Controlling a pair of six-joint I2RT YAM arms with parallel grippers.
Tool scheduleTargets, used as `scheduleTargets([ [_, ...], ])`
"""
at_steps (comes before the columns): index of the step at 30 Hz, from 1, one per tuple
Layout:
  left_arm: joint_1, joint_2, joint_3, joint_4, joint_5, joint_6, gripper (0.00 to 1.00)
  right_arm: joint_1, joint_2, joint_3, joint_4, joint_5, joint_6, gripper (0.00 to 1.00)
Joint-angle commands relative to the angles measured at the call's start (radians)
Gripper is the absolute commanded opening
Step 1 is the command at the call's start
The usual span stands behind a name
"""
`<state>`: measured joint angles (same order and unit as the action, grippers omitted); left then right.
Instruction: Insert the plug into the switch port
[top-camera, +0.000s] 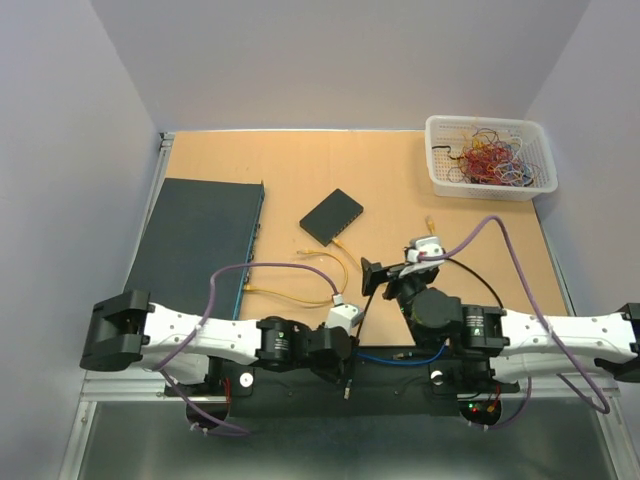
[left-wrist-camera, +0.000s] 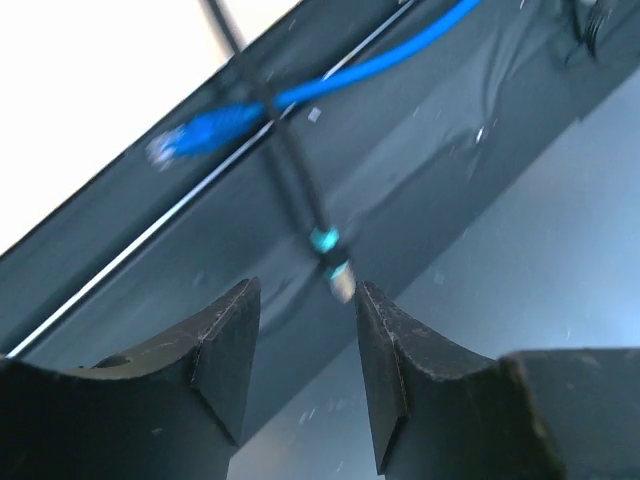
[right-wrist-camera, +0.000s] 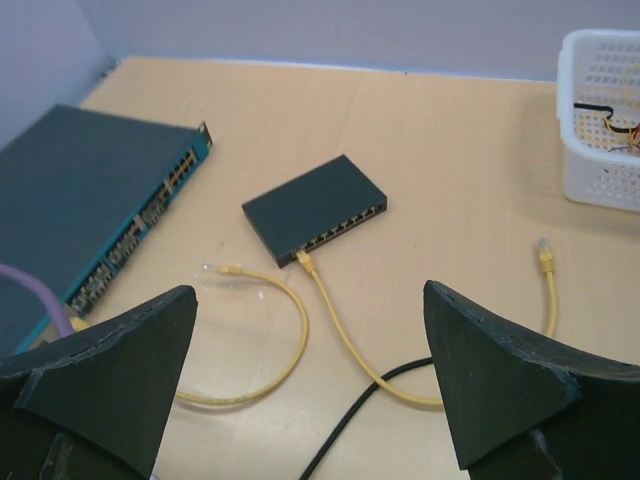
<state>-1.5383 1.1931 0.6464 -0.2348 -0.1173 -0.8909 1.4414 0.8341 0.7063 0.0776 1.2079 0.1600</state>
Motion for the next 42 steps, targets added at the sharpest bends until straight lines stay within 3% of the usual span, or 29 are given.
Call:
scheduleTargets([
  [1,-0.011,0.069,0.081,0.091,-0.062,-0.014,0.54,-0.010,0.045,0.041,-0.056,0.016,0.068,1.00],
  [10,-0.019,0.290,0.156,0.086,-0.065,0.003,0.54,-0.030,0.039,0.027,-0.121,-0.025,0.130,1.00],
  [15,-0.019,0.373,0.176,0.043,-0.087,-0.005,0.45,-0.032,0.005,0.007,-0.130,-0.028,0.145,1.00],
  [18,-0.019,0.385,0.174,0.038,-0.110,-0.008,0.22,-0.032,-0.004,-0.008,-0.131,-0.036,0.151,1.00],
  [19,-0.019,0.382,0.177,0.035,-0.120,-0.008,0.05,-0.032,-0.004,-0.010,-0.131,-0.041,0.153,1.00],
  [20,-0.019,0.369,0.182,0.023,-0.130,0.001,0.00,-0.032,-0.001,-0.016,-0.133,-0.053,0.154,1.00],
  [24,-0.006,0.232,0.191,-0.038,-0.130,0.062,0.00,-0.033,0.008,-0.019,-0.130,-0.146,0.110,1.00],
  [28,0.070,-0.030,0.185,-0.136,-0.039,0.139,0.00,-0.032,-0.013,-0.030,-0.050,-0.373,-0.071,1.00],
  [30,0.124,-0.192,0.215,-0.229,-0.022,0.153,0.00,-0.032,-0.036,-0.030,-0.027,-0.645,-0.149,1.00],
  [33,0.181,-0.340,0.284,-0.317,0.004,0.173,0.00,-0.032,-0.015,-0.013,-0.018,-0.798,-0.229,1.00],
  [38,0.234,-0.398,0.390,-0.477,0.004,0.202,0.00,-0.032,0.245,0.084,-0.024,-0.838,-0.300,1.00],
  [42,0.244,-0.418,0.427,-0.506,-0.004,0.205,0.00,-0.030,0.341,0.133,-0.021,-0.863,-0.326,0.99],
])
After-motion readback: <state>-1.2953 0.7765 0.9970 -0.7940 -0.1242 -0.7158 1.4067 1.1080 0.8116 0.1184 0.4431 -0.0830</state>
